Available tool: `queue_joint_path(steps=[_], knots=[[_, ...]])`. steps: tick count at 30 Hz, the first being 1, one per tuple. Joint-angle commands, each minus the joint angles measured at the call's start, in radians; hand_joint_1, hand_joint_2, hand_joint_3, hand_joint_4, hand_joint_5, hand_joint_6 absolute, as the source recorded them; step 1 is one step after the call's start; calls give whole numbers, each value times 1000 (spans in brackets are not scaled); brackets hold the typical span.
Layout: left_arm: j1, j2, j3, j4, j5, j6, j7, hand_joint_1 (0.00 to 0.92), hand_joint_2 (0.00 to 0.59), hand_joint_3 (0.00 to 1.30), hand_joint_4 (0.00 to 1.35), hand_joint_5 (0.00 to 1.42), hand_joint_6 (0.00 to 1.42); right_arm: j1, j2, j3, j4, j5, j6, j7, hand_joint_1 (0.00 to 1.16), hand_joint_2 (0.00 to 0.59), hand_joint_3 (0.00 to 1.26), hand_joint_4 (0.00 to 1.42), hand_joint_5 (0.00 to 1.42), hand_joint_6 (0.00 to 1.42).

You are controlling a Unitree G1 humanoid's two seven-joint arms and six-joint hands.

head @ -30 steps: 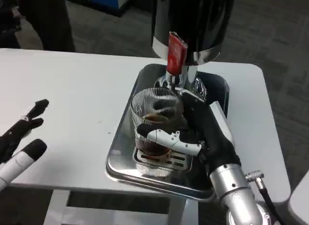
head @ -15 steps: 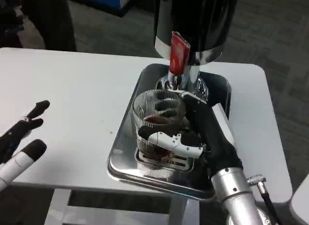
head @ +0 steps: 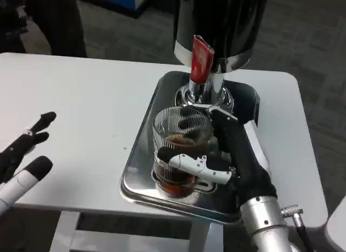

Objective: Grasp the cup under the faucet to collect the drink, then remove the cup.

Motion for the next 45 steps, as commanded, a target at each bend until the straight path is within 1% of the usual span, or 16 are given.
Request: queue_joint_path(steps=[1, 13, 29, 37, 42, 45], knots=[[17, -3, 3, -10, -5, 7, 10, 0, 55, 56, 0, 40, 0, 20, 4, -1, -24, -7, -20, -16, 865, 151, 639, 682, 872, 970], [17, -2, 2, -6, -8, 6, 9, 0, 55, 56, 0, 40, 0, 31, -1, 10, -62, -56, -31, -37, 865, 151, 639, 682, 872, 980], [12, 1, -5, 4, -9, 5, 10, 0, 55, 56, 0, 40, 0, 76, -14, 39, -139, -142, -74, -95, 865, 151, 646, 682, 872, 999], [8, 2, -6, 3, -10, 8, 10, 0, 55, 56, 0, 40, 0, 92, -14, 43, -164, -151, -79, -108, 865, 151, 652, 682, 872, 1017], [4, 0, -10, 3, -9, 9, 10, 0, 55, 56, 0, 40, 0, 108, -17, 40, -189, -147, -73, -102, 865, 151, 654, 682, 874, 1020], [3, 0, -10, 3, -9, 9, 10, 0, 55, 56, 0, 40, 0, 132, -23, 38, -221, -142, -69, -93, 865, 151, 654, 691, 879, 1023]])
